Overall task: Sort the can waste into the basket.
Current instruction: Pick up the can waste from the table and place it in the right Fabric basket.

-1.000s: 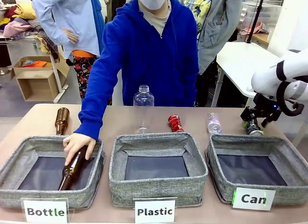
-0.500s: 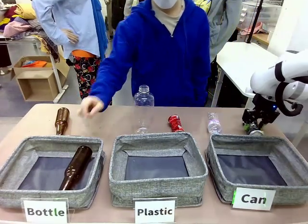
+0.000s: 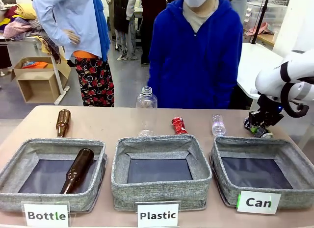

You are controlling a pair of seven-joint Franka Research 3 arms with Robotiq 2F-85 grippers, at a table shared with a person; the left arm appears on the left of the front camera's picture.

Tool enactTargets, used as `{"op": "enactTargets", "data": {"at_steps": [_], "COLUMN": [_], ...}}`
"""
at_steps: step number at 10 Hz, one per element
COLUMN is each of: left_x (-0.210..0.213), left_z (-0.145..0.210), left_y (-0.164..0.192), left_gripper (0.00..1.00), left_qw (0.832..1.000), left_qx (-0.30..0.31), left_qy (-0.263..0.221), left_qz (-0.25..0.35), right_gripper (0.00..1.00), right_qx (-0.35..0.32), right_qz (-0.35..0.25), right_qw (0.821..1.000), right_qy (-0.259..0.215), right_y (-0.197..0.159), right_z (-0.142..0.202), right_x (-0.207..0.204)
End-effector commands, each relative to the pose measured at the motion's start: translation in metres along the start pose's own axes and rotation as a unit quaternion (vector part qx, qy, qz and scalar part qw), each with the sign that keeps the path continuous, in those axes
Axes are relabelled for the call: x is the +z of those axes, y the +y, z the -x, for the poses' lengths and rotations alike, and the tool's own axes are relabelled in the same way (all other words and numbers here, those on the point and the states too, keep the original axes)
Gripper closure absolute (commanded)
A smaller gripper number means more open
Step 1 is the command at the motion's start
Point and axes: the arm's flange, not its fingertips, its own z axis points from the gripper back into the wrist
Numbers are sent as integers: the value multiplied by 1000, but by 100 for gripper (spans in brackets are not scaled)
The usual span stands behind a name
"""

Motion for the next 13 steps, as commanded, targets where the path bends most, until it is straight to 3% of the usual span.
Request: {"op": "enactTargets", "data": {"at_steps": [1,3,7,8,9,10,13], "left_x": [-28,-65,-115,-104,-104,-104,-104], "left_z": [-10,-15,-8,-7,-7,-7,-7], "left_y": [21,56,116,96,96,96,96], "left_gripper": [0,0,0,0,0,0,0], "left_qw": [997,987,970,979,979,979,979], "left_qx": [45,93,133,117,117,117,117], "left_qy": [64,113,175,145,145,145,145], "left_qz": [-30,-67,-105,-79,-79,-79,-79], "right_gripper": [100,100,100,100,100,84,84], "right_qx": [-9,-7,-7,-5,-1,4,97], "right_qz": [12,10,4,0,-9,-18,-89], "right_qw": [1000,1000,1000,1000,1000,999,984], "right_qy": [7,5,-5,-13,-23,-46,-116], "right_y": [3,4,5,6,9,10,20], "right_z": [-4,-3,-1,1,5,10,58], "right_x": [2,3,10,15,24,40,111]}}
